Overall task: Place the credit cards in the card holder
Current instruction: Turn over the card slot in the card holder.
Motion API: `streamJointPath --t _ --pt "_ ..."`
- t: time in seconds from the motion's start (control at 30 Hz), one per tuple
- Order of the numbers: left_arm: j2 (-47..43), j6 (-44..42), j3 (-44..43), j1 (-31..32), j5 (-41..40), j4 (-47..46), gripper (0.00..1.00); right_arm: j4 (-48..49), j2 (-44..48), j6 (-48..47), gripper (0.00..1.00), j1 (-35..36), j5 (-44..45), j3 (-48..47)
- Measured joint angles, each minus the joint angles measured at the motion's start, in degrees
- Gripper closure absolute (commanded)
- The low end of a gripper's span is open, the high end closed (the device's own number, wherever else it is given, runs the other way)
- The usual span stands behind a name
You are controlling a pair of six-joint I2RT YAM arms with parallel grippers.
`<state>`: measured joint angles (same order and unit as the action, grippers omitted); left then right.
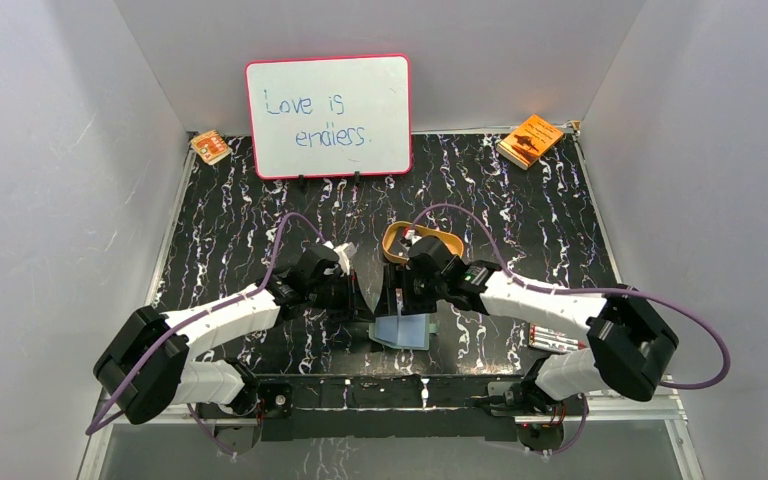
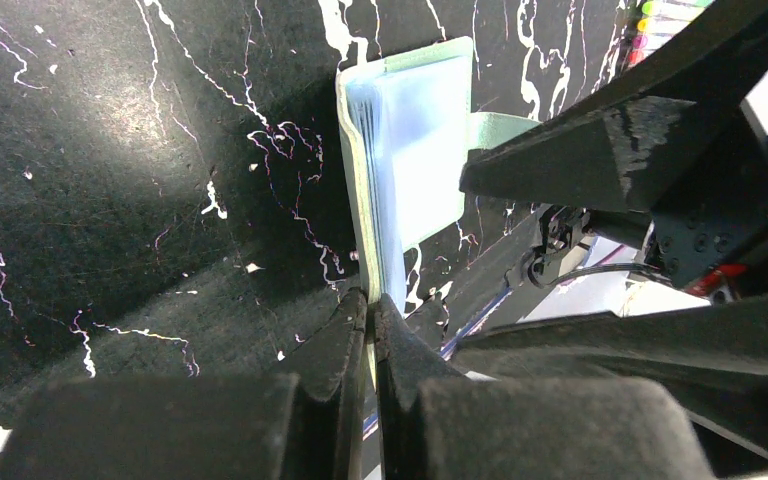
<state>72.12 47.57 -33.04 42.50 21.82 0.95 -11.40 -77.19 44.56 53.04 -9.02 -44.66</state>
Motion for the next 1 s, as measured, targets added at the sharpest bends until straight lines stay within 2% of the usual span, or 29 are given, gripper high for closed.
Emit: streamJointPath --t 0.27,0.57,1.0 --pt "0.0 0.0 0.0 0.0 0.0 0.0 1.0 -0.33 -3.93 -0.37 0.29 0.33 2.54 0.0" --pt "-0.02 -0.02 0.0 0.0 0.0 0.0 1.0 -0.37 -4.74 -0.81 0.26 0.35 2.89 0.0" --pt "-0.02 -0.15 0.0 0.0 -0.44 0.96 1.0 -0.5 -7.63 -1.05 0.26 0.79 3.06 0.0"
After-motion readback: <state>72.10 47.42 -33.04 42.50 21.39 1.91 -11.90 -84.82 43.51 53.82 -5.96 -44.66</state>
